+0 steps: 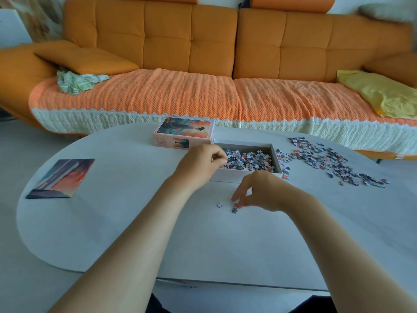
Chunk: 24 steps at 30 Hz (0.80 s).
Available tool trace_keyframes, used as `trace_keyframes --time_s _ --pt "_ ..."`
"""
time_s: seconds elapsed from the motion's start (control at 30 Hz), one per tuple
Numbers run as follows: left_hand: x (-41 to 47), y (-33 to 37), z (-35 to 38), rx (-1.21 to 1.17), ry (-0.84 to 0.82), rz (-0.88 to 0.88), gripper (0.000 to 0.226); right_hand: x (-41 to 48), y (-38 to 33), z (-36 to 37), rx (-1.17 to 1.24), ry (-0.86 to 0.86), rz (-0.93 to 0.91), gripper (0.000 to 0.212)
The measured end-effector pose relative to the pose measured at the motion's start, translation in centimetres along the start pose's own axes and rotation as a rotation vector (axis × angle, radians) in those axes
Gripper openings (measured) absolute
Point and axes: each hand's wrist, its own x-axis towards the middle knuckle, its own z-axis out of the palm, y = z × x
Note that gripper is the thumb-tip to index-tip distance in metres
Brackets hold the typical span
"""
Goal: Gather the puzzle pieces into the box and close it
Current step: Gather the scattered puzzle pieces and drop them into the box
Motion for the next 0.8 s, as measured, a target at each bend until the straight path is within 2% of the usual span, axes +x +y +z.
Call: trace_keyframes --time_s 0.1,0.2,0.27,0.4,0.47,0.57,0.63,0.8 --pt "1.0 0.0 1.1 0.205 0.082 0.058 0.013 0.0 -0.3 0.1 -0.01 0.002 0.003 0.008" --pt "1.3 -0.5 2.1 0.37 0.021 0.121 0.026 -0.3 0.1 0.1 0.0 -0.005 0.003 0.007" --pt "1.3 -0.8 2.2 0.386 0.028 0.151 0.031 -0.4 0.2 0.0 0.015 0.001 -0.01 0.008" --pt "0.1 -0.8 1.2 0.281 0.102 0.279 0.017 -0.6 0.0 0.0 0.051 -0.009 -0.031 0.009" --pt "-1.3 -0.4 0.6 0.22 0.024 0.272 0.014 -0.6 0.0 0.1 0.065 -0.015 -0.051 0.011" --pt "-3.3 -0.1 -0.1 0.216 -0.266 0.139 0.014 -0.8 -0.1 0.2 0.112 -0.036 -0.064 0.02" --pt "-4.3 -0.5 -0.2 0.283 -0.395 0.095 0.019 -1.0 -0.2 0.4 0.087 -0.06 -0.055 0.022" --pt "-5.3 -1.0 0.0 0.247 -0.391 0.086 0.011 -1.0 -0.9 0.9 -0.003 -0.073 -0.024 0.012"
